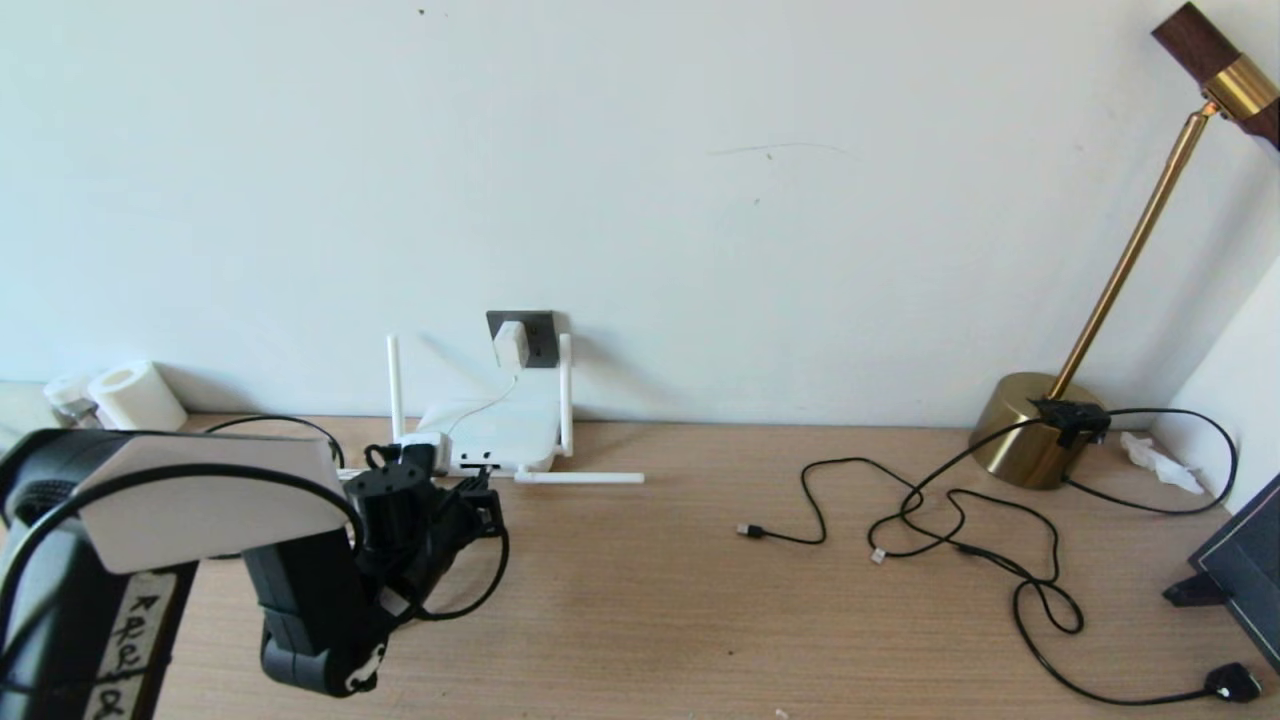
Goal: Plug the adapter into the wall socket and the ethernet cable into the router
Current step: Align cable and router interface
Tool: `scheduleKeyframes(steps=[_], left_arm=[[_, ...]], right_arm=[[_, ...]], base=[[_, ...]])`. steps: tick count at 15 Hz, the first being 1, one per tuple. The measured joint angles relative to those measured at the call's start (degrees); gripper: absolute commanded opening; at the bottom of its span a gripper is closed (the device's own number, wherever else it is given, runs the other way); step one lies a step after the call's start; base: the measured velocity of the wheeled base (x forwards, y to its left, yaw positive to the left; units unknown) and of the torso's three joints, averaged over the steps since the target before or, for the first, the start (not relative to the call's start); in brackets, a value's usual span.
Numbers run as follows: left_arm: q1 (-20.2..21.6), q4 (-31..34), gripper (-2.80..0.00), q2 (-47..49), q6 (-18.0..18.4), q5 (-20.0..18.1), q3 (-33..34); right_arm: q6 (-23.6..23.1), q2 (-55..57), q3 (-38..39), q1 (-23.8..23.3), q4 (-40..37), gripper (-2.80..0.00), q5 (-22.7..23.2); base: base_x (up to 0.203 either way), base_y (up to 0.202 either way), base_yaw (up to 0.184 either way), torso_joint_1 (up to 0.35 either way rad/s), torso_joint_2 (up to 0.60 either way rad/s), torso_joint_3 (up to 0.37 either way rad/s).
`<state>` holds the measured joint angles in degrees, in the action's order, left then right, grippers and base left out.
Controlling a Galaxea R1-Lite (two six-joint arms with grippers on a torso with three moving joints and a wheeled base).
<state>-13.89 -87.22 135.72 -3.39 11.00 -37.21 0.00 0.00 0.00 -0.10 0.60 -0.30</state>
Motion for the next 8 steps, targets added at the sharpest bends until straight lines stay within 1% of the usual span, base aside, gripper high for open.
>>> scheduleKeyframes(steps=[8], left_arm=[[0.05,0.07,-2.80,0.12,0.00,-0.02,-0.44]], right_arm=[[0.00,0.00,0.00,0.00,0.00,-2.80,-0.05]], base=[[0.000,0.000,0.000,0.000,0.00,0.000]])
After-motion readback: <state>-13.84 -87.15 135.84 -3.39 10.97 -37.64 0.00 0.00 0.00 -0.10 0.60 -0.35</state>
